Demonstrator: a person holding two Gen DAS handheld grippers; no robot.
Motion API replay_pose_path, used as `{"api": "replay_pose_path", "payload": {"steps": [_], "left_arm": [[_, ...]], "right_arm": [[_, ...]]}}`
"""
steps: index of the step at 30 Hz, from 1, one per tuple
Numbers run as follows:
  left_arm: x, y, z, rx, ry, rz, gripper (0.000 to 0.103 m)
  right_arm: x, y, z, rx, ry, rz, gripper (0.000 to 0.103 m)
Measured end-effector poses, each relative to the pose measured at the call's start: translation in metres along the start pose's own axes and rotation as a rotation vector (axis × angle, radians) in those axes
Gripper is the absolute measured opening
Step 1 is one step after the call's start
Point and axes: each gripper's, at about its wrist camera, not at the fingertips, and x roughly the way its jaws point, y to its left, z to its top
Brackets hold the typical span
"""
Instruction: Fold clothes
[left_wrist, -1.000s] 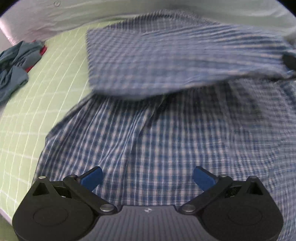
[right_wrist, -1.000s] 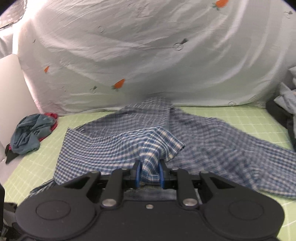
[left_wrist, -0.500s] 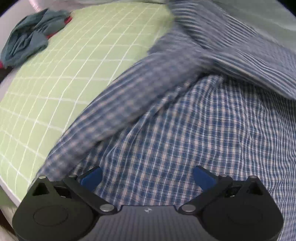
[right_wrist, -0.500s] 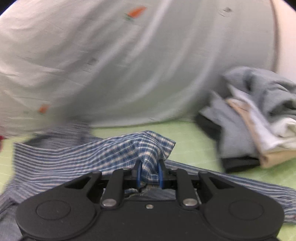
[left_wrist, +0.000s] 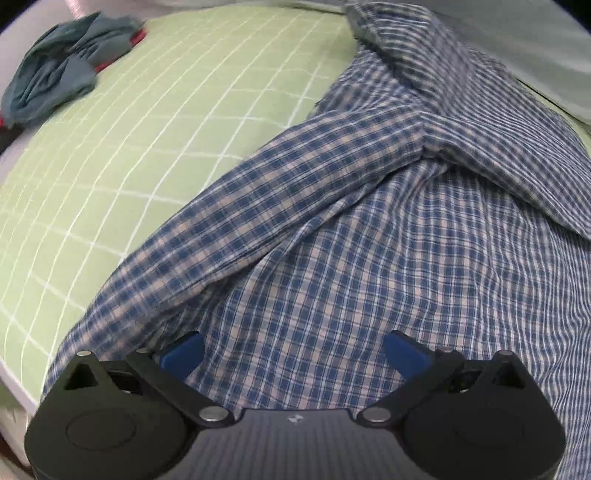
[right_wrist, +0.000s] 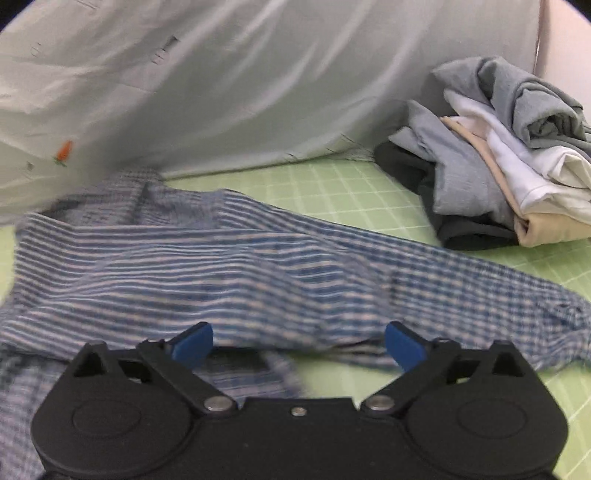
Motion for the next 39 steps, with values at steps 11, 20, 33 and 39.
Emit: {"api": "replay_pose_path", "payload": {"steps": [11,20,33,39], "left_arm": [[-0.045,0.039,-0.006,0.206,-0.138,-0.266,0.103],[-0.072,0.12,-0.024,0.243,-0.22,-0.181,0.103],[-0.07,0.204,-0.047,0.181,-0.14,-0.149,0.103],[-0.072,0.21,-0.052,0.186,-0.141,-0.153,0.103]], "right_arm": [[-0.108,0.075,-0.061,0.1,-0.039,0.082,0.103],[-0.131,0.171,-0.097,0.222,0.062,0.208,0.096],[-0.116,0.294,-0.12,0.211,0.242,0.478,0.024],[-0.111,0.316,-0.13,0.188,0.32,0.504,0.036]]}}
